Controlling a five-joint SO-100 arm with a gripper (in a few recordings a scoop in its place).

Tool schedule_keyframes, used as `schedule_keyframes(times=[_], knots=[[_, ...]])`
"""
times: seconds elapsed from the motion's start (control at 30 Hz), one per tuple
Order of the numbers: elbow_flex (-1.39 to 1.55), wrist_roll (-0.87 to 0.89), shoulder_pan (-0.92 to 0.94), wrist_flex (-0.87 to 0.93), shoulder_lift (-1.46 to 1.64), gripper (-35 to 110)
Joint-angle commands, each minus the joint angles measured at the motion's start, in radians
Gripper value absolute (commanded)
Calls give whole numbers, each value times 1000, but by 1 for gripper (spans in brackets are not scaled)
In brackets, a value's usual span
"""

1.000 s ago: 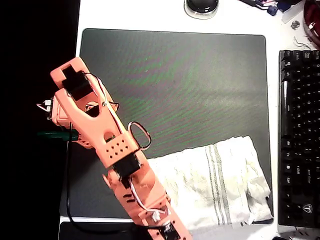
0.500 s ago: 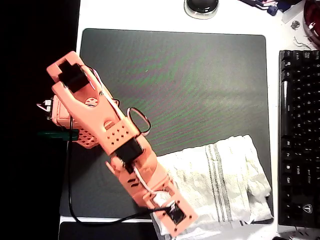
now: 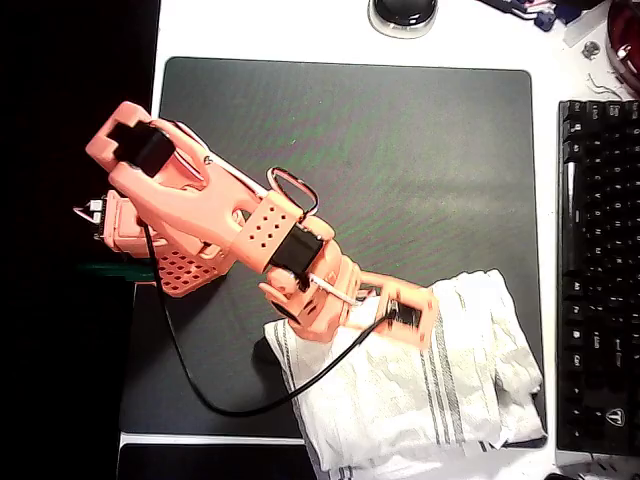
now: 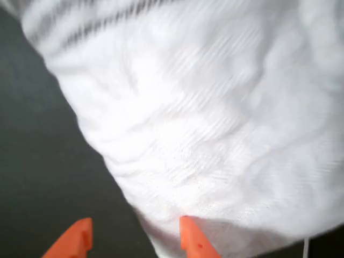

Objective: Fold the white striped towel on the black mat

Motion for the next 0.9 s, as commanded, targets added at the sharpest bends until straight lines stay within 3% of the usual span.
schedule_keyframes(times=[0.0, 0.2, 0.4, 0.6, 0.87], knots=[[51, -114, 37, -38, -15, 23], [175, -229, 83, -258, -101, 26], [219, -233, 58, -344, -164, 14], [225, -190, 2, -282, -163, 0], [229, -8, -123, -238, -77, 0]])
